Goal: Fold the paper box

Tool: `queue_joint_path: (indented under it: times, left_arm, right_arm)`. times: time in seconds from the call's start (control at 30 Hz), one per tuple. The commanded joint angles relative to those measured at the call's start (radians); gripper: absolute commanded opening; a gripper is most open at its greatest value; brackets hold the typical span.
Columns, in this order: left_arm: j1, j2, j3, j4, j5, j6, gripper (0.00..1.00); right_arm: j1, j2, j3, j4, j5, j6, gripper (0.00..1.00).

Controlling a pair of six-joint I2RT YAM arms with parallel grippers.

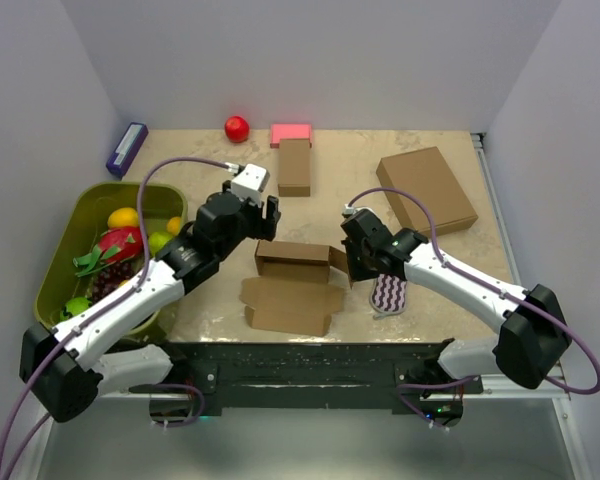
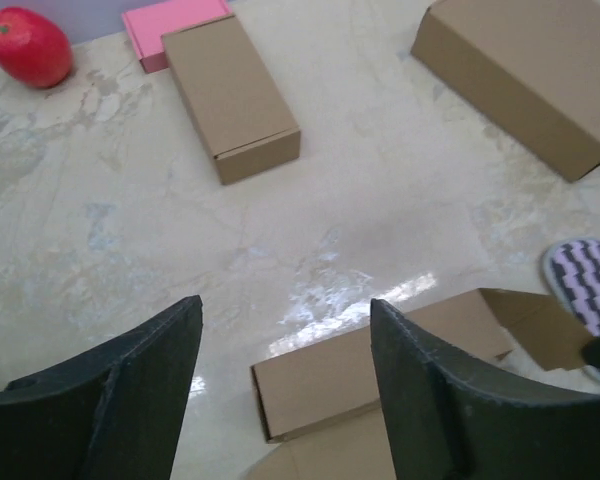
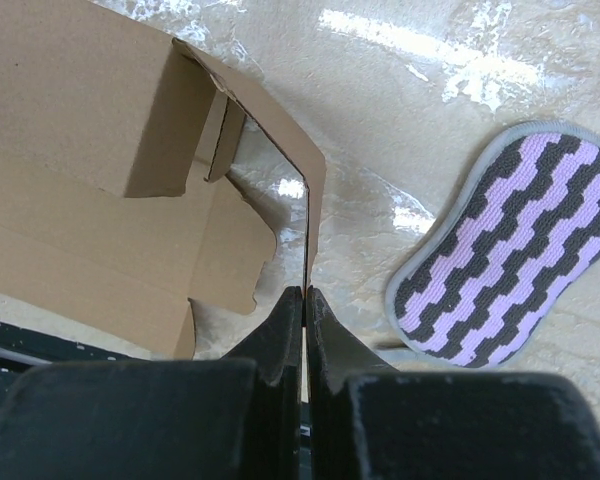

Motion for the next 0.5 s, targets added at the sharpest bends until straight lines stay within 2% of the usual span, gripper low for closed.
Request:
queue_joint_path:
  times: [0.0,0.03,0.17,0.27,0.4,0.47]
  left_arm:
    - [-0.135,-0.044,-0.024,0.076,-0.011,-0.072,0.67]
    - [-0.175,-0.046,-0.077,0.101,-0.006,-0.124,0.62]
    - [-0.405,0.032,-0.179,0.221,-0.021,-0.239,0.55]
    - [-0.453,0.106,-0.255,0.303,-0.003,-0.318,0.5]
    - [-0.459,0.175,-0.364,0.485,0.075,-0.39,0.47]
    - [-0.459,0.227,-0.397,0.527,0.094,-0.405,0.46]
  right_arm:
    - [0.002,0.008,0.01,0.013,0.002,-0.002,0.0]
    - [0.003,0.011,0.012,0.012,0.002,-0.004,0.0]
    - [0.002,0.026,0.022,0.001,0.003,-0.004,0.0]
    - [0.001,0.028,0.031,-0.005,0.011,-0.004,0.0]
    - [0.001,0.028,0.033,-0.007,0.013,-0.004,0.0]
    - [0.001,0.03,0.03,-0.003,0.011,-0.001,0.0]
